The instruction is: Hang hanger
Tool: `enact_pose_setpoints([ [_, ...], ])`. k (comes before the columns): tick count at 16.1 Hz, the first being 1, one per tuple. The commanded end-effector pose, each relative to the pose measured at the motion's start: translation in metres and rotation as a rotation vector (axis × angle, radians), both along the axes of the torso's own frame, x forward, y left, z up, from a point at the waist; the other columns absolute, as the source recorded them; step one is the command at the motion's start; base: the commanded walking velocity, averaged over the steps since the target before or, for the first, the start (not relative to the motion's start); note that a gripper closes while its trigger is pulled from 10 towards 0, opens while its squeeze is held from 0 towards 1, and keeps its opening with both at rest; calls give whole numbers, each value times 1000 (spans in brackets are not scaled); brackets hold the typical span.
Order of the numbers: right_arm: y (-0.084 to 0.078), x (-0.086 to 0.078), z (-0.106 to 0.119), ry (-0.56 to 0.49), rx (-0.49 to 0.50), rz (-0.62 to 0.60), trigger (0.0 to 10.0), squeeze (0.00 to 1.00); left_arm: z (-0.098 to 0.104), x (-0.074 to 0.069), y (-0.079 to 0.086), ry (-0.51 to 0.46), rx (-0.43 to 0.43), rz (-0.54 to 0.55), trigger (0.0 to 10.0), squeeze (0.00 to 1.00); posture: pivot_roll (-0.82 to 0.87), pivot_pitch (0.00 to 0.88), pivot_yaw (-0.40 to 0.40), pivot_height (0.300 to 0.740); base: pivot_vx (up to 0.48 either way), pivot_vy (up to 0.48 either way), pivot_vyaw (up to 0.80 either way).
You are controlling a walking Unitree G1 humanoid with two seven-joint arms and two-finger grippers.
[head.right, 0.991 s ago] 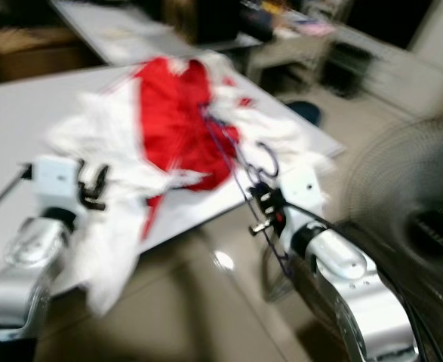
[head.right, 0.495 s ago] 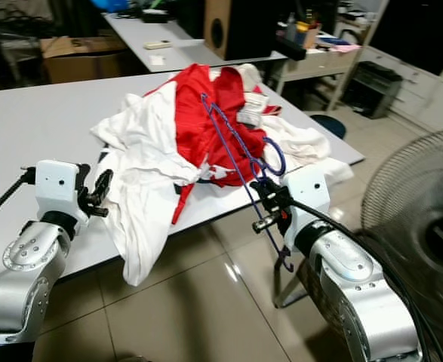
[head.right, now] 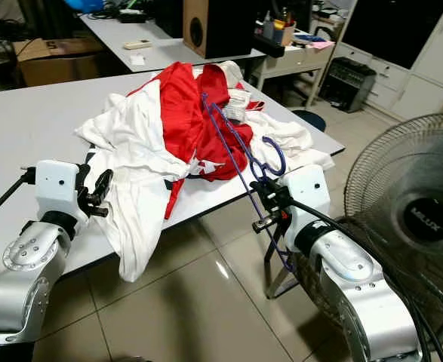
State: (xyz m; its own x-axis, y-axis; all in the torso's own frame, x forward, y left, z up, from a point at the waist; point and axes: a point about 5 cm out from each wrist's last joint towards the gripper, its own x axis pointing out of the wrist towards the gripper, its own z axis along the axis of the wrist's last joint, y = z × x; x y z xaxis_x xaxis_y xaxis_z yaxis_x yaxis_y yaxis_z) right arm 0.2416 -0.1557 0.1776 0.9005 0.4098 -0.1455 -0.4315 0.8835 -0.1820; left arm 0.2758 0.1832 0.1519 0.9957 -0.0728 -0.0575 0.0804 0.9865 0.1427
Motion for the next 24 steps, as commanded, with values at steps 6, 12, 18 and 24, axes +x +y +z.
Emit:
enact_pose_setpoints([
  [6, -20, -1, -2, -22, 37, -189, 10000, 0, 7, 4, -21, -20, -38, -93, 10000, 0, -69, 0, -23, 740, 0, 0, 0],
  [12, -39, -6, -11, 3, 128, -411, 10000, 0, 23, 6, -32, -92, -87, -118, 10000, 0, -66, 0, -18, 740, 82, 0, 0],
  [18, -39, -4, -9, 11, 96, -367, 10000, 0, 12, 7, -22, -44, -102, -41, 10000, 0, -70, 0, -24, 740, 294, 0, -267],
  [24, -35, 1, -6, 9, 47, -301, 10000, 0, 10, 4, -20, -39, -118, -21, 10000, 0, -62, 0, -44, 740, 327, 0, 0],
])
